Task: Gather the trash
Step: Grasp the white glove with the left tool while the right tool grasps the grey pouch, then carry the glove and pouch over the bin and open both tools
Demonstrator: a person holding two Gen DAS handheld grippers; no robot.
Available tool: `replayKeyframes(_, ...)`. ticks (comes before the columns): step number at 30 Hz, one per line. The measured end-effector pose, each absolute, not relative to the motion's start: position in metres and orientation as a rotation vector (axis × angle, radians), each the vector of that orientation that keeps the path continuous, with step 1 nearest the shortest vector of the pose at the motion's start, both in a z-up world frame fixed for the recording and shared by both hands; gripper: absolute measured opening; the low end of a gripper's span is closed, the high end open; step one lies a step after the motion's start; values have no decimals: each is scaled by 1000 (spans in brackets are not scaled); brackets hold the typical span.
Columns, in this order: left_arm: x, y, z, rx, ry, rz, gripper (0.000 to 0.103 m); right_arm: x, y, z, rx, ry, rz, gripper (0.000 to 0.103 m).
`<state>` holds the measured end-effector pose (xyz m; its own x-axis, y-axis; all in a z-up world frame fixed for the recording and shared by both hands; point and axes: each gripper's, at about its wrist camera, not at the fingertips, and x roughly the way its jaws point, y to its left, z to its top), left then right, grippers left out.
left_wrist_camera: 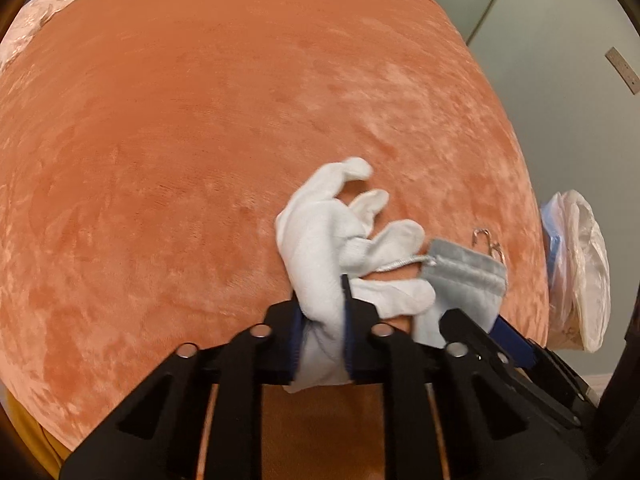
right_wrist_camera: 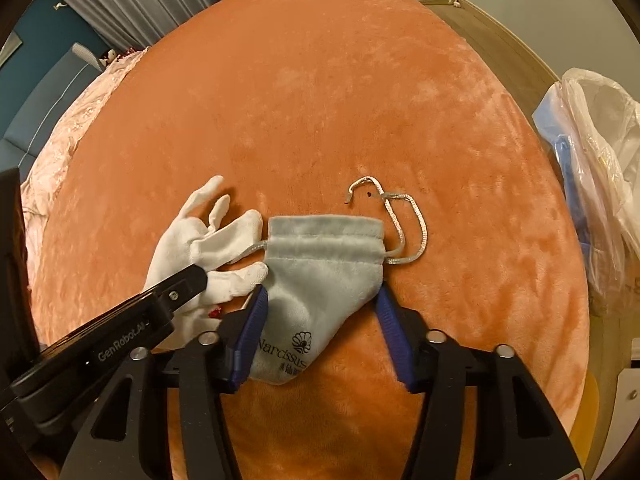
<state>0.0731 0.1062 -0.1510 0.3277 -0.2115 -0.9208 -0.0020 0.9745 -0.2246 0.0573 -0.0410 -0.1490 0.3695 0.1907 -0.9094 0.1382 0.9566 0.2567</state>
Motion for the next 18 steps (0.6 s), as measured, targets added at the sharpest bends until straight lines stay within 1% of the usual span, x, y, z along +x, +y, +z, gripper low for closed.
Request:
replayKeyframes(1, 71, 105, -149, -192, 1227, -144, 10, 57, -42, -150, 320, 1205, 39, 21)
replayKeyframes(2, 69, 103, -146, -187, 1221, -148, 10, 57, -44, -150, 337, 1211, 51, 8)
replayKeyframes(3, 67, 102, -142, -183, 1215, -150, 9, 55, -46, -148, 357, 1214, 62, 6)
replayKeyframes(6, 62, 96, -128, -180, 1192, -168, 8, 48, -50, -132, 317, 1169, 55, 5)
replayKeyframes(12, 54, 71, -77, -133, 1105, -220, 8, 38, -61, -91, 256, 1062, 45, 5)
replayKeyframes(18, 52, 42, -30, -121, 1041, -279, 8, 30, -97, -43, 272, 964, -6, 5)
